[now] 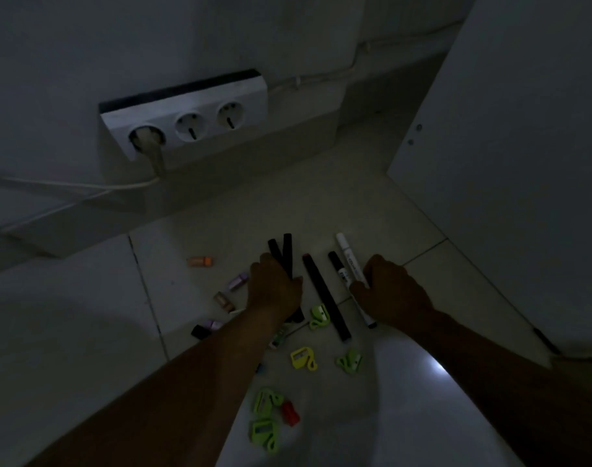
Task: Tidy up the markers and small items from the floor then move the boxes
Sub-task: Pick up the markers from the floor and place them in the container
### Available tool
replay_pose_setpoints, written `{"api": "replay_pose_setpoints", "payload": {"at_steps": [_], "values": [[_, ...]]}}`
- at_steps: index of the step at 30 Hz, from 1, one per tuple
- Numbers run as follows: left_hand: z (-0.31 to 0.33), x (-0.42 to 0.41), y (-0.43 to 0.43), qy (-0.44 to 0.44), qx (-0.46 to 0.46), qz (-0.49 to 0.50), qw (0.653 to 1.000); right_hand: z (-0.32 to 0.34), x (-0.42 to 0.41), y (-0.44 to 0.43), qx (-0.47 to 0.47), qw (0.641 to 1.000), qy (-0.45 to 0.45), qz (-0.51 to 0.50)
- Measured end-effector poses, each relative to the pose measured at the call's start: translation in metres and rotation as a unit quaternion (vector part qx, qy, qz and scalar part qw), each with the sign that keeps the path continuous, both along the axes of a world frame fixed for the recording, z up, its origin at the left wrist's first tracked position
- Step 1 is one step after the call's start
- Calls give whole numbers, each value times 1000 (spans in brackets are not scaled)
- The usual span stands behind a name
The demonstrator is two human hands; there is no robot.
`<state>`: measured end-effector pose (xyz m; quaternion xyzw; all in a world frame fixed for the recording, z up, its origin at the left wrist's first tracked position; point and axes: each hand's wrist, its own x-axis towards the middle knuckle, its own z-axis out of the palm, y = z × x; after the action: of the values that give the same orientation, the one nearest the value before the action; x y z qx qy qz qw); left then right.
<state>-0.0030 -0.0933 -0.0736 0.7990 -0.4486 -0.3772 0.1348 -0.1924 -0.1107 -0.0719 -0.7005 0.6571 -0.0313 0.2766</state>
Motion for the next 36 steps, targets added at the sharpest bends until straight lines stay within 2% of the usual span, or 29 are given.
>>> {"api": "replay_pose_setpoints", "payload": {"at_steps": [6, 11, 14, 18, 20, 23, 25, 30, 36], "values": [[2, 8, -5, 6, 17, 14, 1000, -5, 11, 4, -1, 1000, -9, 19], [19, 11, 7, 58, -32, 22, 998, -5, 20, 8, -18, 996, 53, 75], [28, 17, 27, 63, -76, 76, 992, 0, 28, 11, -53, 992, 60, 92], [34, 35, 62, 72, -97, 182, 976, 6, 51, 10, -31, 997, -32, 55], [30, 43, 75, 60, -82, 228, 968, 3, 58, 6, -27, 998, -14, 59], [26, 54, 89, 52, -36, 287, 956, -5, 62, 5, 4, 995, 62, 83], [22, 59, 94, 64, -5, 315, 947, -11, 61, 6, 4, 995, 67, 76], [13, 65, 104, 72, 18, 312, 947, -13, 65, 15, -32, 996, 65, 54], [9, 66, 104, 74, 24, 283, 956, -6, 64, 18, -38, 999, 11, 34]]}}
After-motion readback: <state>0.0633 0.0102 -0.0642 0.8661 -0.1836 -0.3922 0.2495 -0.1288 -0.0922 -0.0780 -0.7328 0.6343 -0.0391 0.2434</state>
